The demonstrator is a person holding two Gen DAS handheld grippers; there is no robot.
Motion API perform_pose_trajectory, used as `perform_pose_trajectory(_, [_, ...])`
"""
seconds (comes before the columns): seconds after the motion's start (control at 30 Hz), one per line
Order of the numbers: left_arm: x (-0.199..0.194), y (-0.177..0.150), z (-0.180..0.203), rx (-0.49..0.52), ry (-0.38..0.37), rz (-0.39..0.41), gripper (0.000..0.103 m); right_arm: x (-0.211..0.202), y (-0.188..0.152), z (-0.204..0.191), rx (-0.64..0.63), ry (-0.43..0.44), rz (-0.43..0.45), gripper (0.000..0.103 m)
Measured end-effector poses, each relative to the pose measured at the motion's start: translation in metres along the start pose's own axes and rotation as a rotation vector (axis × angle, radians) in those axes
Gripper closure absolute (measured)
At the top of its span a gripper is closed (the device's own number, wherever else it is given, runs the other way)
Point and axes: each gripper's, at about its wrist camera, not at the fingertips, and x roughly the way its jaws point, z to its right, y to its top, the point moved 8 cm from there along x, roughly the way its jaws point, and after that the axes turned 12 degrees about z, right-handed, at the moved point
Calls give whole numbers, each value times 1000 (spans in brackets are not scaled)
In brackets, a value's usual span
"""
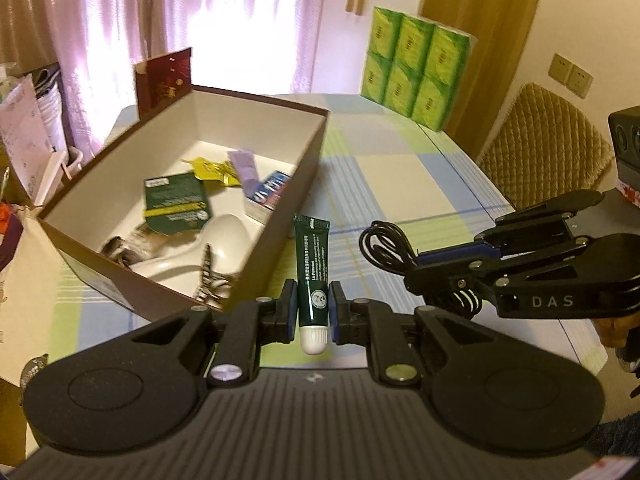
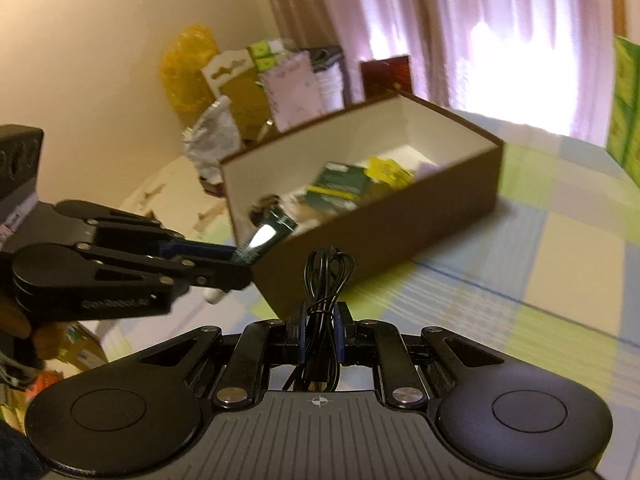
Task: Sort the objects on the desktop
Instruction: 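Carry the green tube and black cable over the brown box with both tools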
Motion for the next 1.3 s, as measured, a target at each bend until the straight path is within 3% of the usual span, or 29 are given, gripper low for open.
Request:
perform_pose_trajectory(0.37, [11,30,-63,-17,67,59,91,51,58,-12,2,7,80,92])
perform_pose_trajectory(0.8, [77,69,-126,-24,62,56,91,136,106,27,58,-97,86,92])
perform_pose_trajectory(1.3, [150,72,-153,-2,32,-42,91,202,97,60,105,-206,-7,92])
